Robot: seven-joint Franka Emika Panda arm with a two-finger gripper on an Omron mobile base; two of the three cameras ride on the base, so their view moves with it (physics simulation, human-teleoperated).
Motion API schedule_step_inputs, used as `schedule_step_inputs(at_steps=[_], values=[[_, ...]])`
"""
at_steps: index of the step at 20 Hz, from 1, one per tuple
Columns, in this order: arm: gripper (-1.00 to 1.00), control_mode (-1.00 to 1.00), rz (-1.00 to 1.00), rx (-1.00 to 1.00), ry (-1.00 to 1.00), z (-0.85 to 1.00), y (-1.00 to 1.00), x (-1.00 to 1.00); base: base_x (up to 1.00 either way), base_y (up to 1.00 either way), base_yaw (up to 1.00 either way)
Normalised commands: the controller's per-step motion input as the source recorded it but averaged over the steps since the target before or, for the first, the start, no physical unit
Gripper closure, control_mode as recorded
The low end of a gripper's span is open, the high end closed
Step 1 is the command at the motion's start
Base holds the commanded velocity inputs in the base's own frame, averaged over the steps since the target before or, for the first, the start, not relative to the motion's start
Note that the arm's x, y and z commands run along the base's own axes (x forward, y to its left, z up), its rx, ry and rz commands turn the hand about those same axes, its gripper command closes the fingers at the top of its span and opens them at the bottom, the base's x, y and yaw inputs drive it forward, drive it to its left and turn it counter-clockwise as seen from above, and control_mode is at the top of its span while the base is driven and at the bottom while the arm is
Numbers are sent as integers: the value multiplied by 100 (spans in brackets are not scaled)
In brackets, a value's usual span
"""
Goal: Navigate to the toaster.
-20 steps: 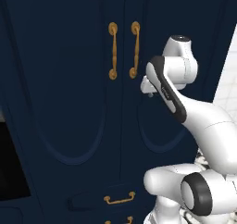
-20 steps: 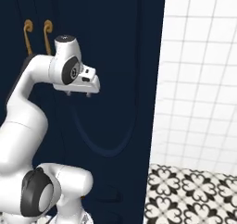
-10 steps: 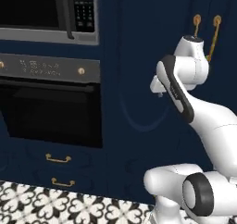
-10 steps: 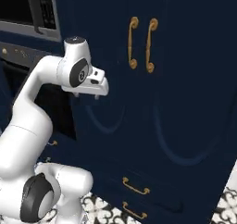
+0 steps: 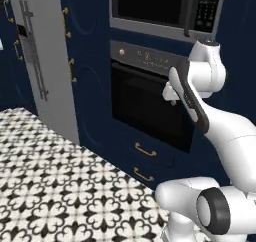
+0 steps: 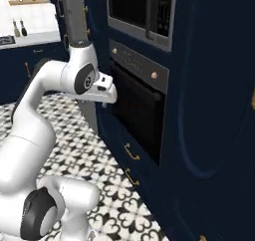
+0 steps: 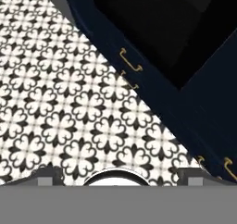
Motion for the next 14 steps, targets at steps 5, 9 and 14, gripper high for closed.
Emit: schedule_step_inputs(at_steps=[5,9,14], values=[[-100,100,0,0,0,0,0,0,0,38,83],[-100,100,0,0,0,0,0,0,0,24,81],[-100,100,0,0,0,0,0,0,9,7,72]])
